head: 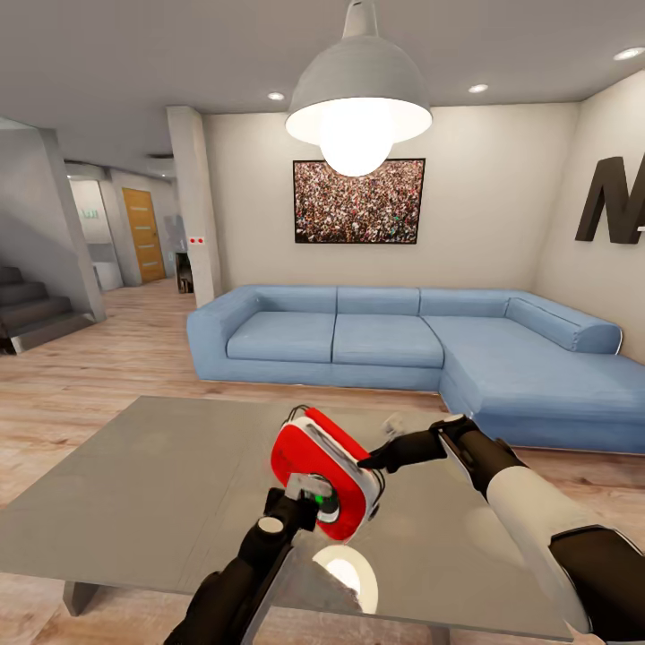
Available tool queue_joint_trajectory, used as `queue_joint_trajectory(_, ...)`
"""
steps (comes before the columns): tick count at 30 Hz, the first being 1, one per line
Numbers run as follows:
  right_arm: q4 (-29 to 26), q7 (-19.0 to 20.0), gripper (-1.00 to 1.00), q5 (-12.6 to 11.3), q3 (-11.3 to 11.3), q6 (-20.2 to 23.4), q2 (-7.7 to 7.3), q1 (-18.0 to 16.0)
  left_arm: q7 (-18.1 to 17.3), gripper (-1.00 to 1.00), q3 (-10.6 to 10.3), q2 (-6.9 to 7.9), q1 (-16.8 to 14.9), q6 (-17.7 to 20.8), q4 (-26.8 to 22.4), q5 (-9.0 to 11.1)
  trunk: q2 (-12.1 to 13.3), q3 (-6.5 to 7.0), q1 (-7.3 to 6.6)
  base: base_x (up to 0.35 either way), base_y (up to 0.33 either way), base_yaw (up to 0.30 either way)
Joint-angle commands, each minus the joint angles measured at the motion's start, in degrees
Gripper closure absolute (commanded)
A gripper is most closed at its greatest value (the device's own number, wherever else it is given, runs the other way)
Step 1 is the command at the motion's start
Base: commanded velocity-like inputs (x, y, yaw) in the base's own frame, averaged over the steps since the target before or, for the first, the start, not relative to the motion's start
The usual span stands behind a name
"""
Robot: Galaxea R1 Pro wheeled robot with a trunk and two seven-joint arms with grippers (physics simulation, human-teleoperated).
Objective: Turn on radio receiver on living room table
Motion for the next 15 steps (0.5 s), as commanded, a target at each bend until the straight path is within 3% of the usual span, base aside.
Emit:
queue_joint_trajectory(1,0.0,-1.4,1.0,-0.6,-0.1,0.1,0.02,0.0,1.5,1.0,1.1,-0.01,0.0,0.0,0.0,0.2,0.0,0.0,0.0,0.0,0.0,0.0)
queue_joint_trajectory(4,0.6,-6.2,1.0,-0.6,-0.1,-0.2,0.07,0.0,3.6,1.0,4.9,-0.01,0.1,-0.1,-0.3,0.6,0.0,0.0,0.0,0.0,0.0,0.0)
queue_joint_trajectory(6,0.8,-8.7,1.0,-0.6,-0.1,-0.2,0.1,0.0,4.2,1.0,8.4,0.13,0.2,-0.1,-0.3,0.7,0.0,0.0,0.0,0.0,0.0,0.0)
queue_joint_trajectory(9,0.8,-11.8,1.0,-0.6,-0.1,-0.2,0.09,0.0,4.0,1.0,18.2,1.98,0.4,-0.1,-0.2,0.6,0.0,0.0,0.0,0.0,0.0,0.0)
queue_joint_trajectory(10,0.8,-12.8,1.0,-0.5,-0.1,-0.2,0.1,0.0,4.0,1.0,20.4,2.59,0.4,-0.1,0.0,0.6,0.0,0.0,0.0,0.0,0.0,0.0)
queue_joint_trajectory(11,0.9,-15.4,1.0,-0.6,-0.1,-0.2,0.12,0.0,3.9,1.0,23.9,3.95,0.5,-0.1,0.4,0.6,0.0,0.0,0.0,0.0,0.0,0.0)
queue_joint_trajectory(13,0.9,-18.6,1.0,-0.6,-0.1,-0.2,0.21,0.0,3.8,1.0,27.6,5.59,0.6,-0.1,2.6,0.6,0.0,0.0,0.0,0.0,0.0,0.0)
queue_joint_trajectory(15,0.9,-20.1,1.0,-0.6,-0.1,-0.1,0.26,0.0,3.8,1.0,29.6,6.12,0.6,-0.6,5.7,0.6,0.0,0.0,0.0,0.0,0.0,0.0)
